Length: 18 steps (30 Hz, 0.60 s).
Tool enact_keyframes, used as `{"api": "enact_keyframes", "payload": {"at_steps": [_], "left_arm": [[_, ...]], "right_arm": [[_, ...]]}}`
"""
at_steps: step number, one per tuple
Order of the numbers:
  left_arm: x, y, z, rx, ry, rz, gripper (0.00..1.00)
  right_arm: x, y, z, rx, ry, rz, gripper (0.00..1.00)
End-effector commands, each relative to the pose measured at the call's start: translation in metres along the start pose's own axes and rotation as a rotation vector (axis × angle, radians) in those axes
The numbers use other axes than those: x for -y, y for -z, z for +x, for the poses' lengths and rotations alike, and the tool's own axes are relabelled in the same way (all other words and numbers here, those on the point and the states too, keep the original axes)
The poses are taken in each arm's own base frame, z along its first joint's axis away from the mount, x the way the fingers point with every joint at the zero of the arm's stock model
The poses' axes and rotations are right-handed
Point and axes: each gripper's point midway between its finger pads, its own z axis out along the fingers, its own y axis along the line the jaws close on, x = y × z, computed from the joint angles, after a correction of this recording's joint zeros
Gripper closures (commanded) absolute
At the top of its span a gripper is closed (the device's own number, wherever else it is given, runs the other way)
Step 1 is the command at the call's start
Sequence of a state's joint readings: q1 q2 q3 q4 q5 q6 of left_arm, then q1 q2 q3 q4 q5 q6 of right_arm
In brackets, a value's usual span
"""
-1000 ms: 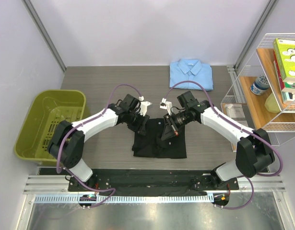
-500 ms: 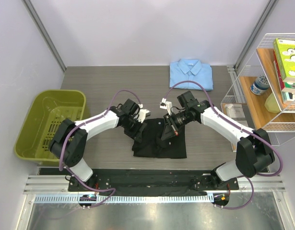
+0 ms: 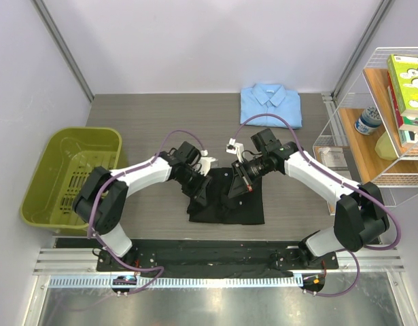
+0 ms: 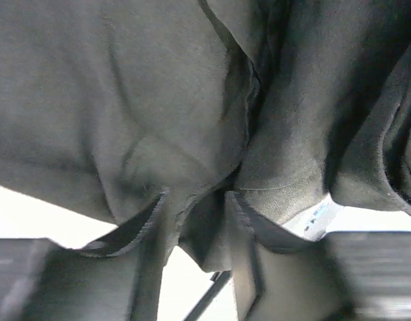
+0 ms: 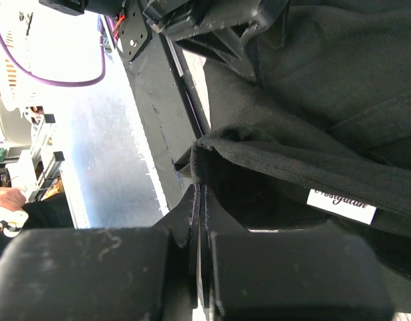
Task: Fold and stack the long sleeve shirts
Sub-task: Fold the shirt
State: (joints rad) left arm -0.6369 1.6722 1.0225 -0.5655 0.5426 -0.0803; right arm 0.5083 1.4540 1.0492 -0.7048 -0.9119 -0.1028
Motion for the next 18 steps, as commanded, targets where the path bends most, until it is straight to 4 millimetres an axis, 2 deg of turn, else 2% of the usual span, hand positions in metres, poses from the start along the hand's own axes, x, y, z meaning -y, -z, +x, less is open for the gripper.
{"api": "enact_keyframes", "payload": {"at_steps": [1,6,14,18], "left_arm": [[-0.007,0.023,-0.025,0.115,-0.003,-0.068,0.54],[-0.033,0.031,-0.008,0.075,0.012,-0.191,0.5],[-0.039,0.016,0.007,-0.005,0.042,-0.168,0.5],[-0.03,0.013,0.003,0.008,0.034,-0.122,0.58]], "right_arm": [[-0.009,0.004,-0.018,0.041,0.06,-0.023,0.99],[-0.009,0.003,-0.018,0.039,0.058,-0.026,0.99],[-0.007,0.002,-0.019,0.038,0.054,-0.025,0.99],[-0.006,0.002,-0.018,0.036,0.051,-0.024,0.99]]}}
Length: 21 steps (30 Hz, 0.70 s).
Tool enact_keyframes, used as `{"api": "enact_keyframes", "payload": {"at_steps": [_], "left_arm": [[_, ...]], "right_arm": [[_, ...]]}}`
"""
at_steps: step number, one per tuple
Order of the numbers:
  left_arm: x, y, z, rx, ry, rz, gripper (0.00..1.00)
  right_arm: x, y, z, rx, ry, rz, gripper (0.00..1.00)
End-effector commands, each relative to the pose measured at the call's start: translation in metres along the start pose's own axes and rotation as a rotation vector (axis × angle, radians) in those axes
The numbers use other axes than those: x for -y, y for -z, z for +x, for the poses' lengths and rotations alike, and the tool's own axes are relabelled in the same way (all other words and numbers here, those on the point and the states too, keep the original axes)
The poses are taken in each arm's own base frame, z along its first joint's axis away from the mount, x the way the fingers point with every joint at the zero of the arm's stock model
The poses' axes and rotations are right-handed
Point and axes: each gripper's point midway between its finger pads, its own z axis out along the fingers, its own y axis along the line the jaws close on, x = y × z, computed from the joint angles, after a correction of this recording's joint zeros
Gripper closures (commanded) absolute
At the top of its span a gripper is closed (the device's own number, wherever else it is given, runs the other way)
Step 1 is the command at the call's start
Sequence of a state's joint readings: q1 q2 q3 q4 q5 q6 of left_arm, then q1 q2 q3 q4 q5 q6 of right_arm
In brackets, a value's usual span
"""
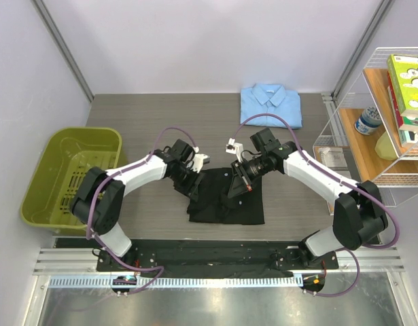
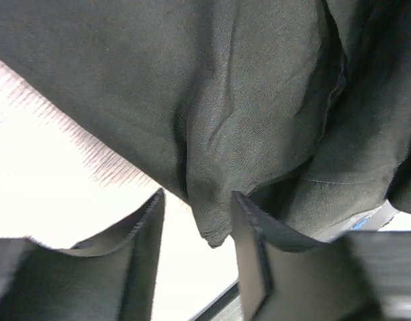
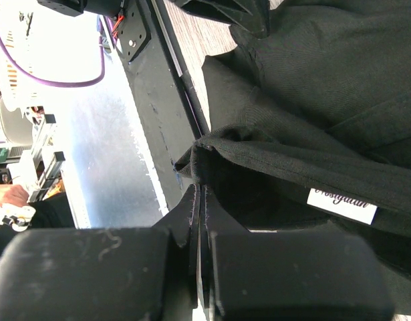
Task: Fold and stack the long sleeve shirts
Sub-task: Fold the shirt
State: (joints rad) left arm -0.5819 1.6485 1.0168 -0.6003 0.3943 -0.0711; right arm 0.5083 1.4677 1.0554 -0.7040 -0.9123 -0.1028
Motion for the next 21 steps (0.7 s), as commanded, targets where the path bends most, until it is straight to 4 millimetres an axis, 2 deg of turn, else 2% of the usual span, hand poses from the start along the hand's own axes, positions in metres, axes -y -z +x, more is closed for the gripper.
{"api": "enact_keyframes", "payload": {"at_steps": [1,11,16,21], "left_arm": [[0.013,-0.002,0.002,-0.011,-0.01,0.067,0.59],[0.04,-0.008,-0.002,-0.018,-0.023,0.186,0.76],[0.048,-0.015,-0.002,-0.021,-0.032,0.204,0.89],[0.051,-0.027,-0.002,-0.025,-0.066,0.189,0.9]], "right_arm": [[-0.008,0.004,-0.018,0.041,0.054,-0.022,0.99],[-0.009,0.003,-0.019,0.043,0.057,-0.026,0.99],[-0.009,0.003,-0.018,0.042,0.057,-0.023,0.99],[-0.01,0.004,-0.02,0.048,0.057,-0.027,0.99]]}}
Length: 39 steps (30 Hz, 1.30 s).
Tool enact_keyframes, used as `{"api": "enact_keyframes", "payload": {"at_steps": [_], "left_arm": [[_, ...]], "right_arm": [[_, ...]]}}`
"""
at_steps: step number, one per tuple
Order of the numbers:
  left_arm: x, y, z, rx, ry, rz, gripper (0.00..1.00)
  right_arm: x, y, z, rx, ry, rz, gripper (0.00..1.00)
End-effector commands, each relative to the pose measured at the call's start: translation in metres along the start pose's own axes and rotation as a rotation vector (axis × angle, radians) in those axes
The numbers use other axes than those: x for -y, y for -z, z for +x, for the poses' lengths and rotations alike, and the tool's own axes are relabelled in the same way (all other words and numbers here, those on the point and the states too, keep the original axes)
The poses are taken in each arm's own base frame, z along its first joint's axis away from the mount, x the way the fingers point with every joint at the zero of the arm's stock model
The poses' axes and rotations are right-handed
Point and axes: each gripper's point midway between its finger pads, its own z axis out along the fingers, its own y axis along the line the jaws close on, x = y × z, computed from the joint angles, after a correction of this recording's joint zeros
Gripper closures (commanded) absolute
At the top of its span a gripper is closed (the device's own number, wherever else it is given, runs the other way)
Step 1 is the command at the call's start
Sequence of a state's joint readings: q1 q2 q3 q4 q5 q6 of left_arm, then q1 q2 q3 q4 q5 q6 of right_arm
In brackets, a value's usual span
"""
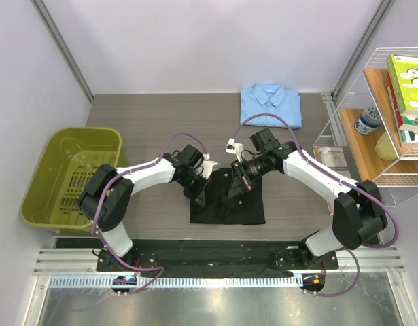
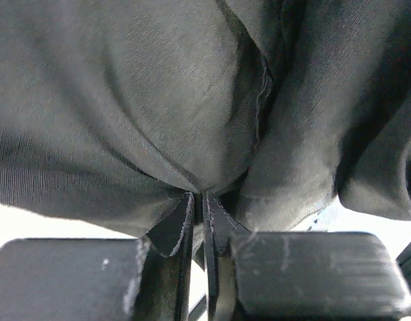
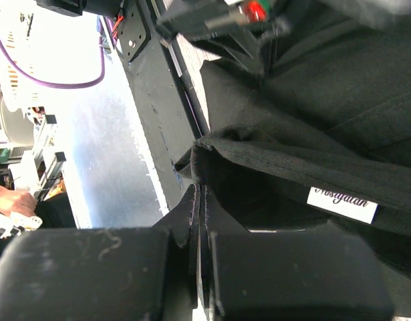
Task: Fold and stack the long sleeve shirts
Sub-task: Fold the shirt
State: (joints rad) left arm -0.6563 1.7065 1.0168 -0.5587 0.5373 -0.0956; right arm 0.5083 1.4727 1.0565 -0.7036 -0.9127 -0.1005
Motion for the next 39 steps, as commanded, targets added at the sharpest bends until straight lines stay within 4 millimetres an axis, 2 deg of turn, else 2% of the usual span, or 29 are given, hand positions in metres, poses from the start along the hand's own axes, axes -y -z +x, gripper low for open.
{"api": "enact_keyframes", "payload": {"at_steps": [1,5,6,11,13,14,17,18,20,21,25,28,34,39], "left_arm": [[0.005,-0.011,-0.012,0.027,-0.041,0.007,0.89],[0.006,-0.019,-0.013,0.022,-0.076,-0.022,0.79],[0.008,-0.022,-0.013,0.021,-0.088,-0.024,0.73],[0.0,-0.031,-0.003,-0.019,-0.075,-0.053,0.61],[0.004,-0.032,-0.001,-0.028,-0.079,-0.024,0.58],[0.013,-0.028,-0.002,-0.023,-0.088,0.035,0.57],[0.021,-0.012,-0.019,0.069,-0.106,0.08,0.53],[0.031,-0.002,-0.026,0.1,-0.11,0.116,0.53],[0.034,0.012,-0.035,0.124,-0.094,0.14,0.53],[0.041,0.021,-0.038,0.142,-0.082,0.18,0.53],[0.043,0.047,-0.05,0.202,-0.055,0.213,0.53],[0.036,0.06,-0.048,0.216,-0.005,0.225,0.53],[0.02,0.06,-0.026,0.152,0.102,0.261,0.67],[0.027,0.057,-0.02,0.131,0.122,0.322,0.77]], "right_arm": [[-0.011,0.005,-0.021,0.052,0.063,-0.027,0.99],[-0.012,0.005,-0.023,0.056,0.06,-0.03,0.99],[-0.011,0.005,-0.023,0.056,0.062,-0.028,0.99],[-0.013,0.006,-0.026,0.065,0.062,-0.028,0.99],[-0.015,0.007,-0.028,0.07,0.068,-0.031,0.99],[-0.014,0.007,-0.028,0.071,0.069,-0.029,0.99],[-0.015,0.007,-0.028,0.074,0.073,-0.027,0.99],[-0.016,0.008,-0.028,0.075,0.074,-0.029,0.99],[-0.016,0.008,-0.028,0.076,0.076,-0.029,0.99],[-0.016,0.008,-0.029,0.078,0.077,-0.029,0.99],[-0.017,0.008,-0.028,0.077,0.086,-0.036,0.99],[-0.017,0.008,-0.028,0.076,0.085,-0.038,0.99],[-0.016,0.007,-0.027,0.073,0.082,-0.043,0.99],[-0.017,0.007,-0.027,0.074,0.084,-0.044,0.99]]}}
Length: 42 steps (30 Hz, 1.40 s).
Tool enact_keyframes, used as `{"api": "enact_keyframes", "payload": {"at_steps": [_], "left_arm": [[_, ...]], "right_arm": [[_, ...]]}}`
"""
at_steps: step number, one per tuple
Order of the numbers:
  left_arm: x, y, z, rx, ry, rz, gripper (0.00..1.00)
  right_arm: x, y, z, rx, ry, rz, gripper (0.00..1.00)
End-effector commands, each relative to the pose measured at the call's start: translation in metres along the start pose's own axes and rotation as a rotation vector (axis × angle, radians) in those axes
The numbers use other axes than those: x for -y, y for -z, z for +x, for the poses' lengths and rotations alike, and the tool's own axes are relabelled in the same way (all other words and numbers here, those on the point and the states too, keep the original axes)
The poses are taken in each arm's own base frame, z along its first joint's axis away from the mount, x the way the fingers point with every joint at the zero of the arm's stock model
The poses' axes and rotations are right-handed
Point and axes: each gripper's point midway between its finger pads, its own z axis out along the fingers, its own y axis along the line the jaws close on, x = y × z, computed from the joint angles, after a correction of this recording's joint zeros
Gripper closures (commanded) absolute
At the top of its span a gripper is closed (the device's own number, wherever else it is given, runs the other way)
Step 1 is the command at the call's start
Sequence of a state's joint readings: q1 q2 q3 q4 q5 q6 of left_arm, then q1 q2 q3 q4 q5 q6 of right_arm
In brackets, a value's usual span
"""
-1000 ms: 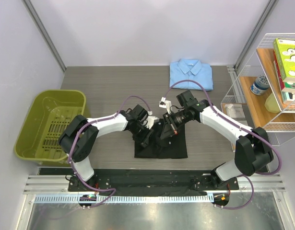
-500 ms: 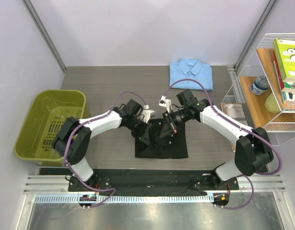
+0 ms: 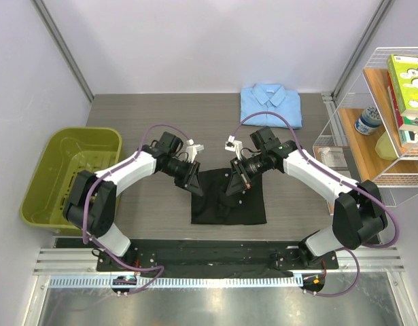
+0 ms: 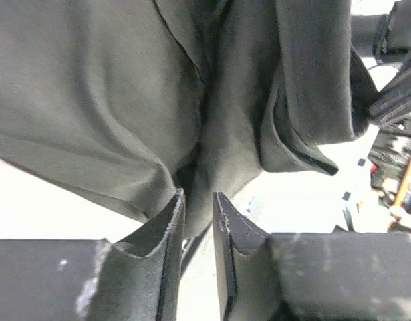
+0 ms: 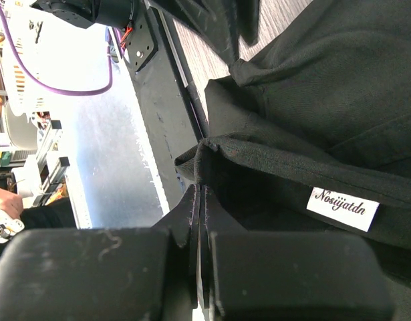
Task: Fold and stack the long sleeve shirts
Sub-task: Fold the shirt
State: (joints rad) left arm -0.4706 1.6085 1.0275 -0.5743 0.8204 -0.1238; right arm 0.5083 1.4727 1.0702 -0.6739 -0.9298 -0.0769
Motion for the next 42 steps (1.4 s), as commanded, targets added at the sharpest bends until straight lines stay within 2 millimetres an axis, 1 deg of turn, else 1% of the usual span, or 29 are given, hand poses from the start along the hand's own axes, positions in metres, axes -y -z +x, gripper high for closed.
{"api": "enact_keyframes", "payload": {"at_steps": [1,5,7,9,12,15,18,19,21,22,23,25,26,28,29,31,32,33,34,36,39,40,42], "left_arm": [[0.015,-0.002,0.012,-0.043,0.029,0.1,0.79],[0.017,-0.012,0.023,-0.094,0.041,0.116,0.81],[0.008,-0.017,0.032,-0.136,0.086,0.088,0.83],[0.003,-0.02,0.039,-0.167,0.117,0.082,0.83],[0.001,-0.022,0.043,-0.188,0.126,0.061,0.84],[0.001,-0.029,0.054,-0.227,0.136,0.061,0.85],[-0.008,-0.037,0.056,-0.245,0.153,0.01,0.86],[-0.013,-0.041,0.058,-0.259,0.165,-0.007,0.86],[-0.012,-0.046,0.055,-0.27,0.158,-0.002,0.87],[-0.015,-0.049,0.056,-0.279,0.156,-0.023,0.87],[-0.011,-0.049,0.054,-0.278,0.141,-0.005,0.87],[-0.003,-0.047,0.046,-0.254,0.104,0.022,0.87],[0.011,-0.037,0.037,-0.208,0.046,0.057,0.87],[0.02,-0.025,0.032,-0.155,-0.001,0.069,0.84],[0.025,-0.016,0.029,-0.124,-0.032,0.068,0.83],[0.02,-0.004,0.03,-0.103,-0.019,0.046,0.81],[0.016,0.0,0.034,-0.113,0.011,0.029,0.8],[0.005,0.005,0.034,-0.106,0.028,-0.003,0.78],[-0.001,0.006,0.036,-0.11,0.042,-0.023,0.79],[-0.014,0.007,0.043,-0.138,0.041,-0.084,0.79],[-0.024,0.004,0.041,-0.149,0.045,-0.136,0.79],[-0.031,0.005,0.041,-0.153,0.041,-0.185,0.78],[-0.032,0.003,0.038,-0.149,0.035,-0.188,0.78]], "right_arm": [[-0.013,0.006,-0.017,0.046,0.075,-0.029,0.99],[-0.013,0.006,-0.02,0.05,0.076,-0.027,0.99],[-0.014,0.007,-0.021,0.053,0.08,-0.027,0.99],[-0.015,0.007,-0.022,0.055,0.081,-0.027,0.99],[-0.015,0.008,-0.022,0.057,0.08,-0.026,0.99],[-0.015,0.008,-0.023,0.059,0.083,-0.026,0.99],[-0.014,0.008,-0.026,0.062,0.084,-0.021,0.99],[-0.014,0.008,-0.026,0.062,0.079,-0.022,0.99],[-0.014,0.008,-0.026,0.063,0.079,-0.022,0.99],[-0.014,0.007,-0.026,0.062,0.08,-0.021,0.99],[-0.013,0.007,-0.025,0.061,0.079,-0.021,0.99],[-0.012,0.007,-0.024,0.061,0.077,-0.02,0.99],[-0.012,0.007,-0.025,0.062,0.079,-0.02,0.99],[-0.013,0.006,-0.024,0.061,0.079,-0.026,0.99],[-0.013,0.006,-0.025,0.063,0.081,-0.026,0.99],[-0.013,0.006,-0.025,0.063,0.081,-0.026,0.99],[-0.013,0.006,-0.025,0.062,0.08,-0.026,0.99],[-0.013,0.006,-0.025,0.062,0.08,-0.029,0.99],[-0.013,0.006,-0.025,0.065,0.083,-0.026,0.99],[-0.013,0.005,-0.024,0.061,0.079,-0.029,0.99],[-0.012,0.004,-0.024,0.059,0.077,-0.031,0.99],[-0.011,0.004,-0.025,0.06,0.076,-0.03,0.99],[-0.01,0.004,-0.025,0.06,0.074,-0.03,0.99]]}}
